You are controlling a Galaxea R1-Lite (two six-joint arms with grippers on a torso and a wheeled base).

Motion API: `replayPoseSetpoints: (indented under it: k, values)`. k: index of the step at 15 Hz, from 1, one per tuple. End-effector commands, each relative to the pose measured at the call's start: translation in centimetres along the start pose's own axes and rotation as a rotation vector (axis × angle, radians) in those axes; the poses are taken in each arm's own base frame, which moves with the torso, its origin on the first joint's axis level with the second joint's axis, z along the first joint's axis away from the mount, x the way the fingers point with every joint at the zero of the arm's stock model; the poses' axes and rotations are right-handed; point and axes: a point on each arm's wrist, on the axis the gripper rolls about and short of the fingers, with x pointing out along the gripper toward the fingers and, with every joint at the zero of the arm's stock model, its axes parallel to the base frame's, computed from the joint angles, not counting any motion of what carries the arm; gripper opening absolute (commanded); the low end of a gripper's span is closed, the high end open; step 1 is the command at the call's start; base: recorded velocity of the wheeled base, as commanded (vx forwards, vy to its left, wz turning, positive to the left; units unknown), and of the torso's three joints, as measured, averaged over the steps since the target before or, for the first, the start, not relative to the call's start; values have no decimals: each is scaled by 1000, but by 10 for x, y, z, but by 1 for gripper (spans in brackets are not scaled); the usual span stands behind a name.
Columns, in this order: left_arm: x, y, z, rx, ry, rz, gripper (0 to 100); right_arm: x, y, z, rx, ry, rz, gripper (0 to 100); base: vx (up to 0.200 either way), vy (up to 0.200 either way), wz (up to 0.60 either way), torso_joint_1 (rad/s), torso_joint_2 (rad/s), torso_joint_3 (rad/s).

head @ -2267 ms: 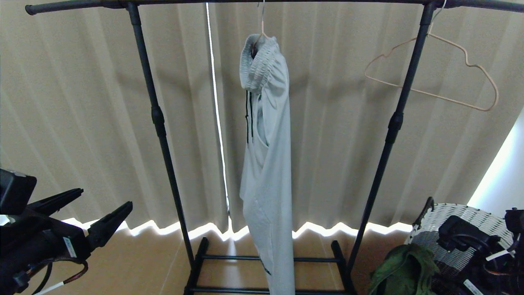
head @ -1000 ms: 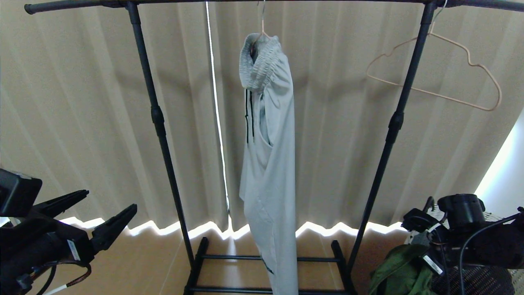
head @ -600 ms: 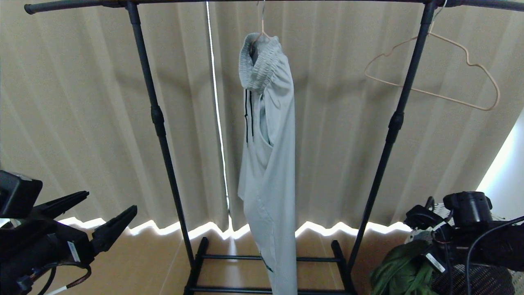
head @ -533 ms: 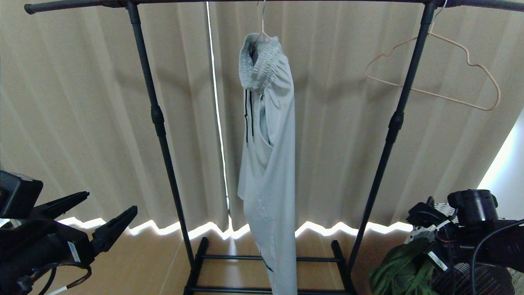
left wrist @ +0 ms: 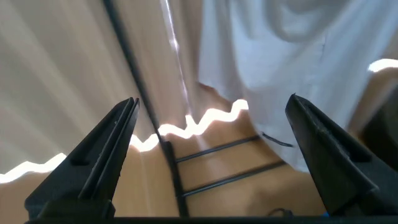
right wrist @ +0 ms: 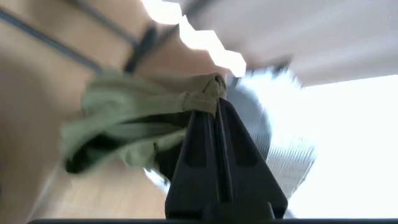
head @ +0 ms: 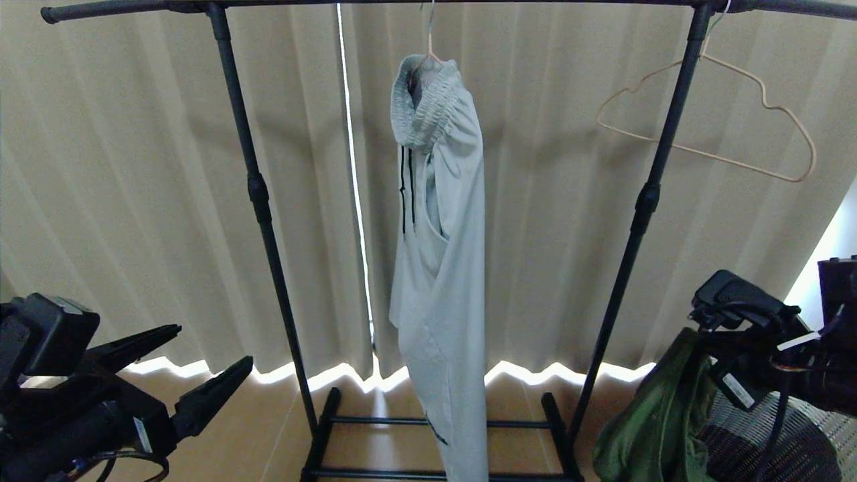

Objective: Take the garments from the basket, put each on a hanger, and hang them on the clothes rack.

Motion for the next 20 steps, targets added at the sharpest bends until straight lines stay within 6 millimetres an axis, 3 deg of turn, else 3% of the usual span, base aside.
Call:
replayPoseSetpoints:
  k: [1,4,6,7,8,10,16,20]
  values:
    - [3,-19,12,31,-51,-138,100,-31,-7,31,24,-211,-1,0,0,0,0,0,0,0]
    - [8,-54,33,26,-113,-359,100,-44,2,66,75,-350,69,0,0,0,0,0,0,0]
    - [26,-81,38,-14,-69,-479,100,-51,9,86,100,-421,118,0,0,0,0,0,0,0]
    - [29,-84,38,-19,-63,-487,100,-51,9,88,100,-428,121,0,0,0,0,0,0,0]
    - [45,-104,41,-56,-23,-543,100,-53,16,101,98,-469,153,0,0,0,0,0,0,0]
    - [61,-125,42,-89,15,-537,100,-58,24,114,103,-510,194,0,0,0,0,0,0,0]
    - [110,-179,32,-141,104,-465,100,-64,31,124,90,-549,224,0,0,0,0,0,0,0]
    - [140,-206,41,-222,83,-464,100,-71,34,129,84,-575,240,0,0,0,0,0,0,0]
